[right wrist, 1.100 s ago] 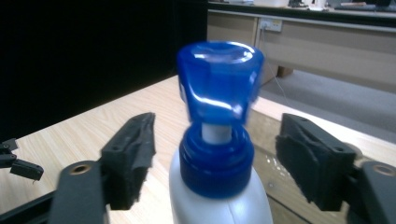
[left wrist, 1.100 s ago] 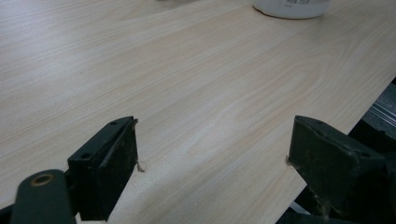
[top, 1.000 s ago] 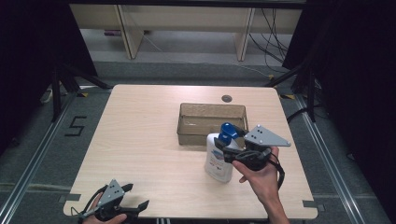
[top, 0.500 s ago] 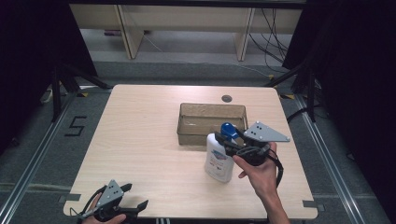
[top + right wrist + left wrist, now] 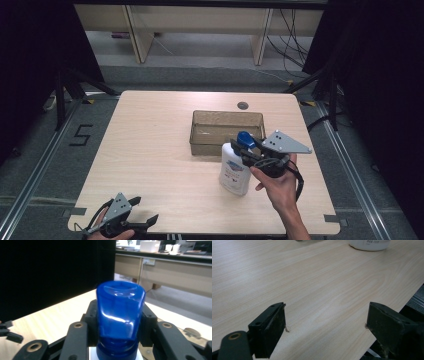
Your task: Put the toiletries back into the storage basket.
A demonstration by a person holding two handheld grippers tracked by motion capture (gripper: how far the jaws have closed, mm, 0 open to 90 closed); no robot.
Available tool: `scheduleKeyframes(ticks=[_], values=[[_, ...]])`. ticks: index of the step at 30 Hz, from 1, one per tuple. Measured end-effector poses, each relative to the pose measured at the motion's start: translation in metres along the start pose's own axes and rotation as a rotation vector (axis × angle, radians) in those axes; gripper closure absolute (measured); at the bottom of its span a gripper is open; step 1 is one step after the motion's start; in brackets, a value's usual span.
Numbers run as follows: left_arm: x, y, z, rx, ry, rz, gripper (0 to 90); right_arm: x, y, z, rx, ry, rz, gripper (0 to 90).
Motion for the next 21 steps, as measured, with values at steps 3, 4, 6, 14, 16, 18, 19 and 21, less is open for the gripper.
scheduleKeyframes(ticks=[3,4,6,14,16,18,19,21], values=[[0.001,0.000,0.000,-0.006,0.004,0.003,15.0,-0.001,0.000,-0.003,0.029,-0.019,-0.002,62.0],[0.001,0.000,0.000,-0.004,0.004,0.001,15.0,-0.001,0.001,-0.003,0.029,-0.017,-0.001,62.0],[0.001,0.000,0.001,-0.006,0.001,0.003,15.0,-0.003,0.002,-0.002,0.011,-0.010,-0.009,61.9],[0.001,0.000,0.001,0.008,0.003,-0.002,15.0,-0.002,0.014,-0.006,0.013,-0.008,-0.025,61.9],[0.001,0.000,0.002,0.003,0.006,0.003,15.0,-0.002,0.016,-0.007,0.010,-0.005,-0.029,61.9],[0.001,0.000,0.001,0.009,0.001,-0.005,15.1,-0.003,0.020,-0.009,0.015,-0.009,-0.043,61.9],[0.001,0.000,0.001,0.007,0.000,-0.006,15.1,-0.003,0.020,-0.010,0.025,-0.013,-0.046,61.9],[0.001,0.000,0.001,0.006,0.001,-0.004,15.0,-0.004,0.024,-0.011,0.008,-0.007,-0.045,61.8]])
Point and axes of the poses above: each handheld gripper's, and its own axes: x roughly backward along the jaws, y roughly out of its top, z roughly to its left, the point moved 6 cm from there along -x, roughly forward along the jaws, and after that the axes turned 13 degrees about x, right-handed, at the moved point
